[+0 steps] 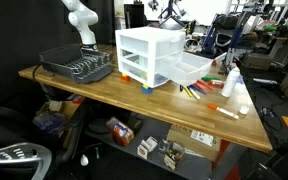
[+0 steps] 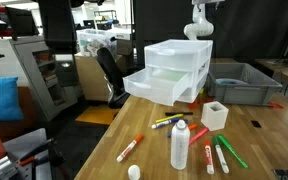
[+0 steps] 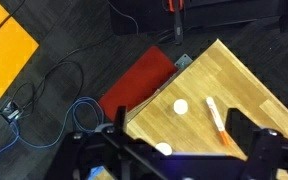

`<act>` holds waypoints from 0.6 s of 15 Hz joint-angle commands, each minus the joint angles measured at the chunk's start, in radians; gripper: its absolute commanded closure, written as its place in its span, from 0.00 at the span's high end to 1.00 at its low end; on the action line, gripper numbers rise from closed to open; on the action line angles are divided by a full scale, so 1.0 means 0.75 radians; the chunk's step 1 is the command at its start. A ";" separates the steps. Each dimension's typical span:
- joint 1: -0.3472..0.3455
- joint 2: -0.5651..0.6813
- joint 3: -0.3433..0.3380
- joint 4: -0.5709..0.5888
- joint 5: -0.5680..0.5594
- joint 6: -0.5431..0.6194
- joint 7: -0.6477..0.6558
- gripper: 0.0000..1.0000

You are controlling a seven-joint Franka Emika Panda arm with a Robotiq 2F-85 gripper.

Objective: Open the topmost drawer

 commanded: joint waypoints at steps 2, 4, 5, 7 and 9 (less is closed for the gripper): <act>0.024 0.007 -0.036 0.002 0.029 0.028 -0.013 1.00; 0.043 0.028 -0.072 0.003 0.106 0.093 -0.022 1.00; 0.057 0.042 -0.098 0.002 0.169 0.160 -0.028 1.00; 0.082 0.088 -0.132 0.004 0.290 0.324 -0.034 1.00; 0.119 0.157 -0.172 0.015 0.433 0.492 -0.064 1.00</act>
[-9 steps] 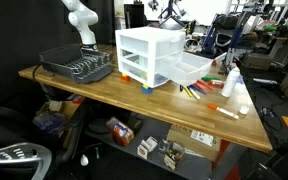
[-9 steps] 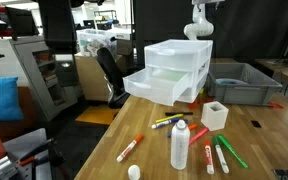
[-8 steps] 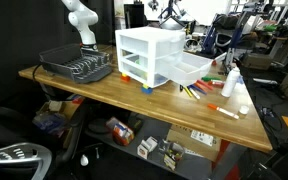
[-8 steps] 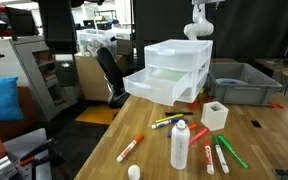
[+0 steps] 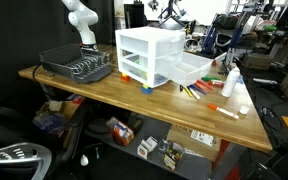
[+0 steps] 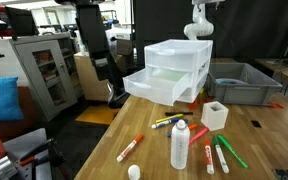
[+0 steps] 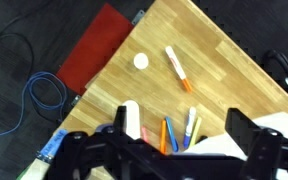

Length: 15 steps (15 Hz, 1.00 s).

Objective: Open the topmost drawer

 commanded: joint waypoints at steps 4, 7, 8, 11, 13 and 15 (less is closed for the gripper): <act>0.181 0.259 -0.171 0.085 0.559 0.441 -0.188 1.00; 0.175 0.262 -0.141 0.085 0.621 0.444 -0.215 1.00; 0.194 0.284 -0.151 0.102 0.655 0.450 -0.228 1.00; 0.201 0.289 -0.160 0.110 0.666 0.450 -0.229 1.00; 0.201 0.289 -0.162 0.110 0.666 0.450 -0.229 1.00; 0.294 0.319 -0.214 0.123 0.879 0.518 -0.336 1.00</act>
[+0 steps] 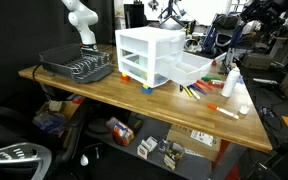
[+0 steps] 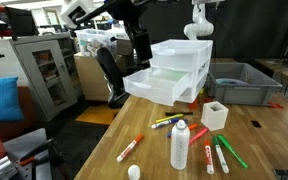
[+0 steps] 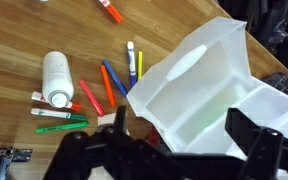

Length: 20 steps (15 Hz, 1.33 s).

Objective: Open the topmost drawer

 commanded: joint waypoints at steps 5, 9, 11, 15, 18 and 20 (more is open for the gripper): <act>0.545 0.075 -0.371 0.086 0.807 0.185 -0.363 1.00; 0.859 0.129 -0.692 0.210 1.269 0.070 -0.639 1.00; 0.808 0.092 -0.635 0.169 1.189 0.113 -0.586 1.00; 0.850 0.102 -0.676 0.189 1.224 0.097 -0.605 1.00; 0.865 0.124 -0.706 0.200 1.278 0.045 -0.601 1.00; 0.913 0.180 -0.785 0.232 1.470 -0.100 -0.698 1.00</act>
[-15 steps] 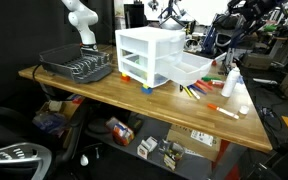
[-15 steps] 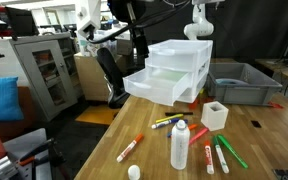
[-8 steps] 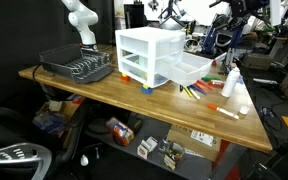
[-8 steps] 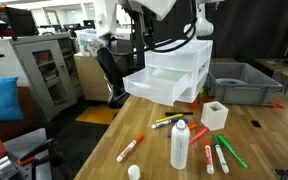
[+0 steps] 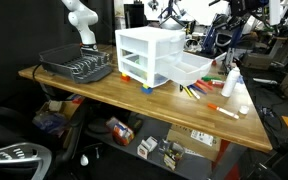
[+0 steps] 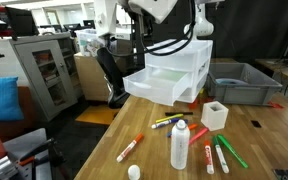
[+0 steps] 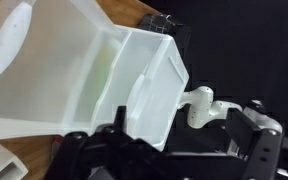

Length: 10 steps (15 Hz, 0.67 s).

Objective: Open the topmost drawer

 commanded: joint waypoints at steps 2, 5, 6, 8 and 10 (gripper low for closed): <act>0.099 0.168 -0.171 0.063 0.397 -0.314 -0.162 1.00; 0.142 0.391 -0.257 0.076 0.588 -0.582 -0.191 1.00; 0.142 0.471 -0.265 0.083 0.637 -0.678 -0.197 1.00; -0.185 0.624 0.072 0.121 0.699 -0.822 -0.159 1.00; -0.372 0.733 0.285 0.208 0.715 -0.861 -0.163 1.00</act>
